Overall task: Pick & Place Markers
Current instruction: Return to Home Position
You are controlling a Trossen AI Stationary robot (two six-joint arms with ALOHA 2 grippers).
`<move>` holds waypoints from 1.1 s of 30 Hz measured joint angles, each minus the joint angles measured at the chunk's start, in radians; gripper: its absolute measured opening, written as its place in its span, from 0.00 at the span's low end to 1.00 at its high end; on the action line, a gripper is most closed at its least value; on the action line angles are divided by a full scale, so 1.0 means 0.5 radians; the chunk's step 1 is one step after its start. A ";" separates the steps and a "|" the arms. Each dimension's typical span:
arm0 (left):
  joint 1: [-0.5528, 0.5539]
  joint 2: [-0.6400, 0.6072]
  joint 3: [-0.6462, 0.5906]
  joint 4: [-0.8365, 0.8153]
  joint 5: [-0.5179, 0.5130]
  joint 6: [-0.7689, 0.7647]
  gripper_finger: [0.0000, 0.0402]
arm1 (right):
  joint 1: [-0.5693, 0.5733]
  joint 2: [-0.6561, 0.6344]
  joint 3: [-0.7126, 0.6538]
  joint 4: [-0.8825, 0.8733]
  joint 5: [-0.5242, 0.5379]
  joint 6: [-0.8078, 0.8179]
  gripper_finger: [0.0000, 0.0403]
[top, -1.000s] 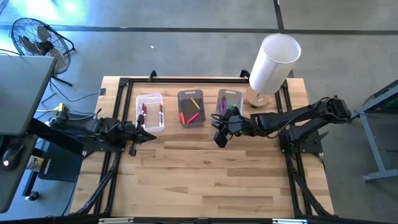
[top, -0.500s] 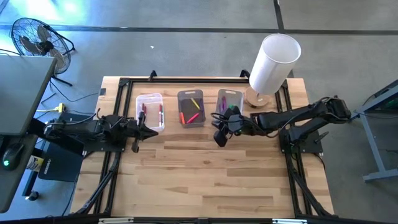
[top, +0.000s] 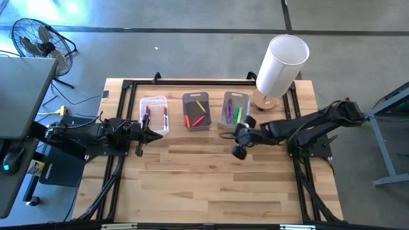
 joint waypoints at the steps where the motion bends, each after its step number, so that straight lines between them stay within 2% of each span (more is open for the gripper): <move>1: 0.000 0.000 -0.001 0.000 -0.001 0.000 0.00 | 0.017 -0.039 -0.098 0.113 -0.009 -0.030 0.00; 6: 0.000 0.000 -0.001 0.002 -0.003 -0.001 0.00 | 0.073 -0.304 -0.680 0.708 -0.179 -0.246 0.00; 10: 0.000 0.000 -0.002 0.002 -0.003 -0.001 0.00 | 0.028 -0.637 -1.080 1.111 -0.328 -0.372 0.00; 17: 0.000 0.000 -0.002 0.003 -0.003 -0.001 0.00 | -0.141 -1.397 -1.623 1.462 -0.521 -0.438 0.00; 19: 0.000 0.000 -0.002 0.003 -0.003 -0.001 0.00 | -0.170 -1.623 -1.713 1.462 -0.613 -0.424 0.00; 23: 0.000 0.000 -0.002 0.005 -0.003 -0.001 0.00 | -0.189 -2.020 -1.689 1.185 -0.772 -0.472 0.00; 30: 0.000 0.000 -0.002 0.005 -0.003 -0.001 0.00 | -0.188 -2.570 -1.712 0.880 -0.651 -0.454 0.00; 33: 0.000 0.000 -0.002 0.005 -0.003 -0.001 0.00 | -0.187 -2.731 -1.710 0.866 -0.657 -0.479 0.00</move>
